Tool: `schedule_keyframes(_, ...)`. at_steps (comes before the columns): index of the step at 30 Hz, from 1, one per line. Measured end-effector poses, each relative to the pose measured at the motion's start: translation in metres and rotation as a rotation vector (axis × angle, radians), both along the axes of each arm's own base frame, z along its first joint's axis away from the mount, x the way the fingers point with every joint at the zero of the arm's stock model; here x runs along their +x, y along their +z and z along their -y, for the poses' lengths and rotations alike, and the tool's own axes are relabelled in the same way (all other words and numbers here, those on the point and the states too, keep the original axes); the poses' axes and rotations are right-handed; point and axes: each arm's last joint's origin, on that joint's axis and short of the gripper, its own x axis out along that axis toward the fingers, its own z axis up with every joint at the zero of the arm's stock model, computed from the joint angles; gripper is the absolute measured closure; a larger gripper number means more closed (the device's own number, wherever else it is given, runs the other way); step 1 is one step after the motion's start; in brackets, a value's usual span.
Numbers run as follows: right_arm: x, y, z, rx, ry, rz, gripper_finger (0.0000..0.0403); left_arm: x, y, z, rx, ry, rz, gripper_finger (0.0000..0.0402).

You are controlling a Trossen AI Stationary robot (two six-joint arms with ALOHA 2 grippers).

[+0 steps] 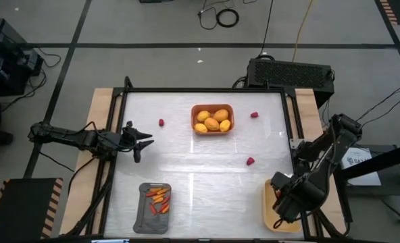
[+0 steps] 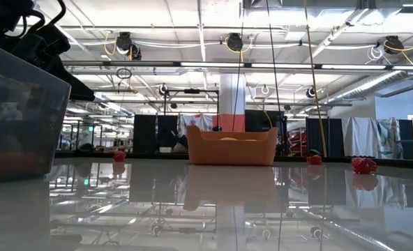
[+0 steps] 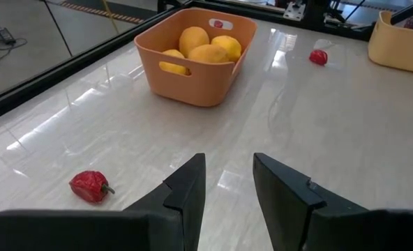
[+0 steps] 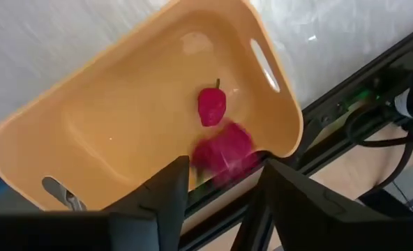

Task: Sort produce into baskets
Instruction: Put the red chili pepper into the yellow bin

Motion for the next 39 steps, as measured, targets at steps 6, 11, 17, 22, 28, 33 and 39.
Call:
schedule_keyframes(6, -0.004, 0.000, -0.005, -0.002, -0.055, 0.009, 0.0199, 0.000, 0.000, 0.000, 0.000, 0.000, 0.000, 0.0275)
schedule_keyframes(11, -0.002, 0.000, -0.003, -0.036, -0.067, 0.055, 0.0183, 0.000, 0.000, 0.000, 0.000, 0.001, 0.000, 0.0275)
schedule_keyframes(17, 0.016, 0.000, 0.012, -0.189, -0.094, 0.256, 0.0171, 0.000, 0.000, 0.000, 0.000, 0.001, 0.000, 0.0275)
schedule_keyframes(22, 0.047, 0.002, 0.031, -0.285, -0.110, 0.447, 0.0165, 0.000, 0.000, 0.000, 0.000, 0.001, 0.000, 0.0275)
schedule_keyframes(28, 0.110, 0.009, 0.067, -0.289, 0.022, 0.690, 0.0163, 0.000, 0.000, 0.000, 0.000, 0.000, 0.000, 0.0275)
schedule_keyframes(33, 0.158, 0.027, 0.109, -0.373, 0.170, 0.909, 0.0163, 0.000, 0.000, 0.000, 0.000, 0.000, 0.000, 0.0275)
schedule_keyframes(39, 0.189, 0.045, 0.165, -0.487, 0.282, 1.080, 0.0163, 0.000, 0.000, 0.000, 0.000, 0.001, 0.000, 0.0275)
